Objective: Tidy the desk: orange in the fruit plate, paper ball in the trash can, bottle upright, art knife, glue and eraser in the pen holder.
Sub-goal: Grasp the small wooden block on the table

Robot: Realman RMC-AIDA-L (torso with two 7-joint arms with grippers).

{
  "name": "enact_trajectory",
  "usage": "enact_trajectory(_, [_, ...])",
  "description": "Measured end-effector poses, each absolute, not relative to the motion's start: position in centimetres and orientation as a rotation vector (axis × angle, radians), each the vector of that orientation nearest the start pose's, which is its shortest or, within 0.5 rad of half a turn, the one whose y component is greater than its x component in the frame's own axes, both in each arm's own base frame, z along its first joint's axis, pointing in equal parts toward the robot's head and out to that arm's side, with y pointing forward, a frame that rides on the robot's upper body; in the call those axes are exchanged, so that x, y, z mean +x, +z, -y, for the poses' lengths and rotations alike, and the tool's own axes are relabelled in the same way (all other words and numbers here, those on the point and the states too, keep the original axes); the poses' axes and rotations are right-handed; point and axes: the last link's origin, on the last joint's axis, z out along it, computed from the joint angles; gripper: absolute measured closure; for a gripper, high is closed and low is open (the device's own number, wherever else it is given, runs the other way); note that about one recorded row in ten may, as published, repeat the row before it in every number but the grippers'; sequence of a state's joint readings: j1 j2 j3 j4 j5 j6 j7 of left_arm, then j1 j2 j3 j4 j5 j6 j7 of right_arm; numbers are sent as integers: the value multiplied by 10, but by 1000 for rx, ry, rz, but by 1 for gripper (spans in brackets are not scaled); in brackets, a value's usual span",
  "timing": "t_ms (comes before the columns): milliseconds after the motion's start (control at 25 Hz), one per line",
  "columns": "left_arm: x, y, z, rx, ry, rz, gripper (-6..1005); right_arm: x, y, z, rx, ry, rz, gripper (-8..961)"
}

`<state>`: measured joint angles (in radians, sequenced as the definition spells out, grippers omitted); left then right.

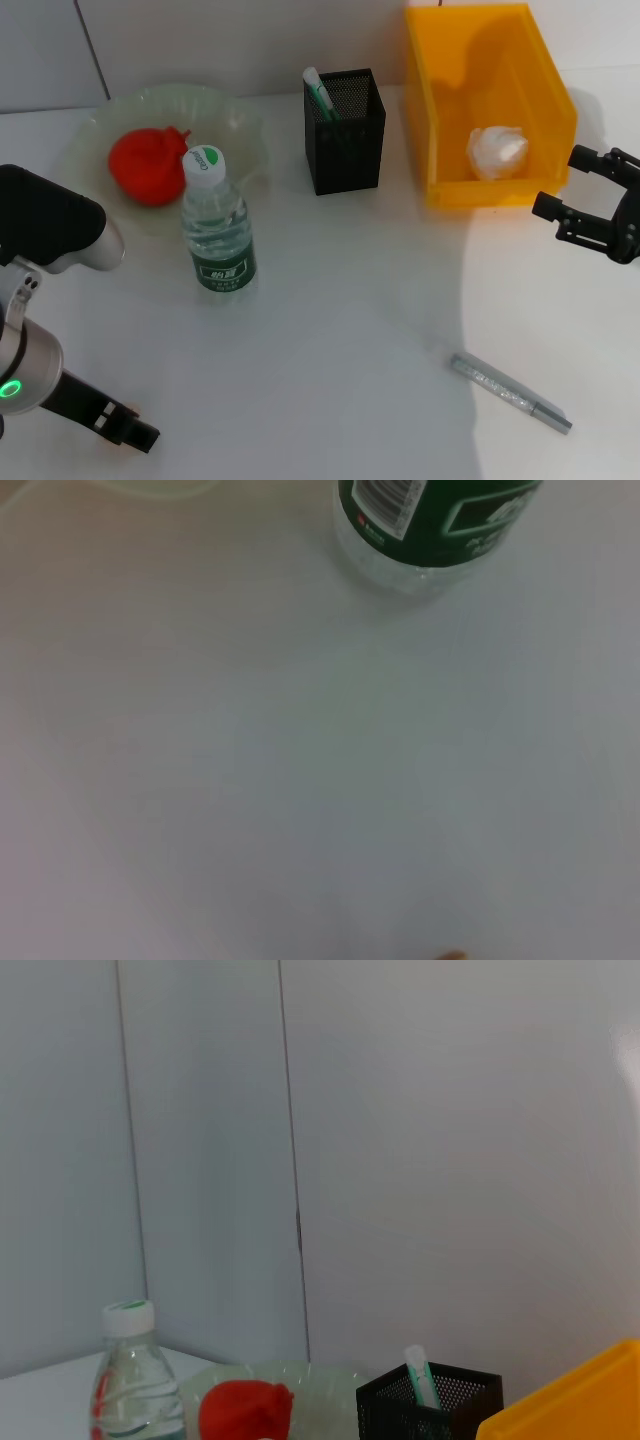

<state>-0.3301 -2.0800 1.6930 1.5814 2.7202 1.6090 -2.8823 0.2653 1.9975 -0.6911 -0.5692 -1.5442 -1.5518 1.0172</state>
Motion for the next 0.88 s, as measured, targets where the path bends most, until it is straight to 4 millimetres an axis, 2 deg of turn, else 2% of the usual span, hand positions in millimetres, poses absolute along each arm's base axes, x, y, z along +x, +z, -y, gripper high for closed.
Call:
enact_trajectory(480, [-221, -22, -282, -2388, 746, 1151, 235, 332, 60, -282, -2256, 851, -455, 129])
enact_trajectory(560, [-221, -23, -281, -2391, 748, 1150, 434, 332, 60, -282, -2257, 852, -455, 129])
enact_trajectory(880, [-220, -22, -282, -2392, 744, 1143, 499, 332, 59, -281, -2259, 855, -455, 129])
